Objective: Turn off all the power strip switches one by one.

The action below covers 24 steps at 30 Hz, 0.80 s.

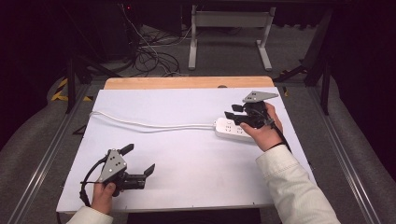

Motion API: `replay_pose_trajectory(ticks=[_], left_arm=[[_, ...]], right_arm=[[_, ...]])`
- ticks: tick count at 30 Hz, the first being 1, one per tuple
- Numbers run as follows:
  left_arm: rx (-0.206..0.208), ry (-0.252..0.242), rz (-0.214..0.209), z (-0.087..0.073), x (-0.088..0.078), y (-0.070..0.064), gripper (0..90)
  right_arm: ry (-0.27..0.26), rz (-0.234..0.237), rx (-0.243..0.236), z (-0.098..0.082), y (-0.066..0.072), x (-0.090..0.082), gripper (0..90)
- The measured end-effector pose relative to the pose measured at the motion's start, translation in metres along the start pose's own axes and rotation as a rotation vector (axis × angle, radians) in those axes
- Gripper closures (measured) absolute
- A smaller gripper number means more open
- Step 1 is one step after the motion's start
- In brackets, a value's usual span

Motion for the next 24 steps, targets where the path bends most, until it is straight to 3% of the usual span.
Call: replay_pose_trajectory(ticks=[5, 9, 17, 19, 21, 24], left_arm=[[-0.006, 0.001, -0.001, 0.0, 0.001, 0.0, 3.3], [-0.006, 0.001, 0.001, 0.0, 0.0, 0.0, 3.3], [-0.008, 0.001, 0.001, 0.0, 0.001, 0.0, 3.3], [-0.008, 0.001, 0.001, 0.0, 0.001, 0.0, 3.2], [-0.008, 0.001, 0.002, 0.0, 0.001, 0.0, 3.2], [-0.007, 0.001, 0.004, 0.0, 0.0, 0.0, 3.3]], right_arm=[[-0.024, 0.005, 0.015, -0.002, 0.005, -0.013, 51.5], [-0.067, 0.045, 0.021, -0.005, 0.009, -0.025, 46.3], [-0.087, 0.058, -0.037, -0.017, 0.019, -0.042, 43.8], [-0.069, 0.083, 0.009, -0.021, 0.021, -0.045, 37.4], [-0.083, 0.064, -0.002, -0.025, 0.021, -0.049, 35.7], [-0.102, 0.079, 0.0, -0.03, 0.024, -0.053, 31.6]])
Point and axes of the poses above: each handheld gripper's, and its own axes: x roughly forward along the jaws, z roughly out of its top, y roughly to its left, the point moved 4 cm from there along x, roughly forward along the jaws, and after that the axes turned 11 degrees about y, right-handed, at the moved point
